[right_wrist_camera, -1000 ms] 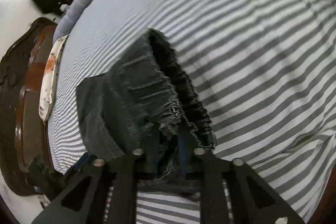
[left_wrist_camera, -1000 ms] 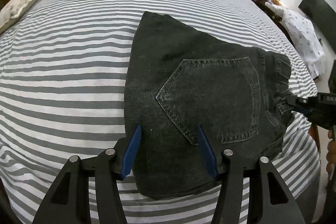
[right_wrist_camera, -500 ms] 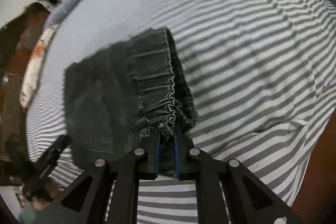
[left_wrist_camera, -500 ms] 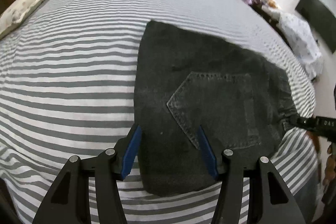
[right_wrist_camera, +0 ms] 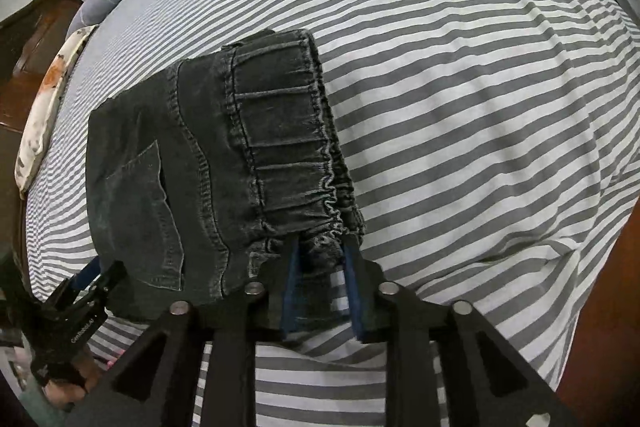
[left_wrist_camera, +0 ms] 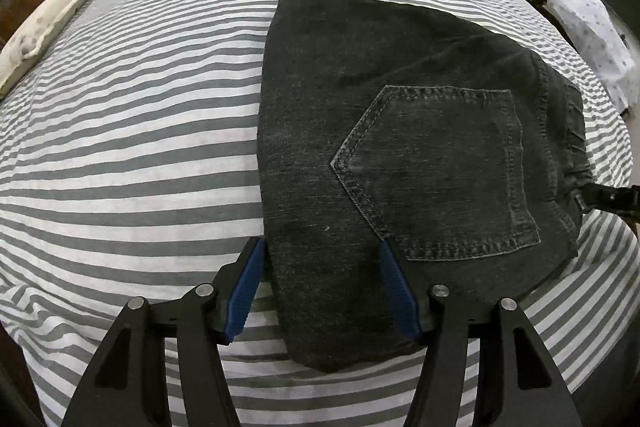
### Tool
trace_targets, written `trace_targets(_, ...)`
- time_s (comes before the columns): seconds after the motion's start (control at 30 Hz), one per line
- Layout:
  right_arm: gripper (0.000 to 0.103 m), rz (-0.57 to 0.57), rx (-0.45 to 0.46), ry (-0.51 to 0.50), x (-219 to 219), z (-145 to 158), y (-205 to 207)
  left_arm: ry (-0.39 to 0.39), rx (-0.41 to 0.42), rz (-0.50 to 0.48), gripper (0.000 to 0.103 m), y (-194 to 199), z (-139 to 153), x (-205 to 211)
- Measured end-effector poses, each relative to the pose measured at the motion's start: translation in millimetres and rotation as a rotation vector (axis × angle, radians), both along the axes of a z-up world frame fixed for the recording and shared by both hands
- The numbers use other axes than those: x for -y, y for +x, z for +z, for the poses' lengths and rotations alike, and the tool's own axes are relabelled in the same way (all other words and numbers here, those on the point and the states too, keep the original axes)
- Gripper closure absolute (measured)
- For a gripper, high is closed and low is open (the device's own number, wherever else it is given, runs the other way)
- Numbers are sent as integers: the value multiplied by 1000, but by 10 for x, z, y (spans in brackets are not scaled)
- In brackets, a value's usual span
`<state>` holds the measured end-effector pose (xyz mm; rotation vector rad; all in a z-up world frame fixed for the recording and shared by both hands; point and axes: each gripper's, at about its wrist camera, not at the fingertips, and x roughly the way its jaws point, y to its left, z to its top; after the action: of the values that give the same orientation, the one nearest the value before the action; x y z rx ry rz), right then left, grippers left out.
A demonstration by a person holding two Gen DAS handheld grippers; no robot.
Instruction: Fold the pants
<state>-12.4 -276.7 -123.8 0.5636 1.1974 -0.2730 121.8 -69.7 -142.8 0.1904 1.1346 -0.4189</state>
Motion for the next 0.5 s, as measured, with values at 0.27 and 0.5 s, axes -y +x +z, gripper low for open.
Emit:
trace_targets(0.27,80,-12,26,-5,30,176,-80,14,28,-4,43,-29,21,-11)
trace_targets(0.5,80,16,116,-130,48,518,-20,-50,163,7,43,-97,308,-25)
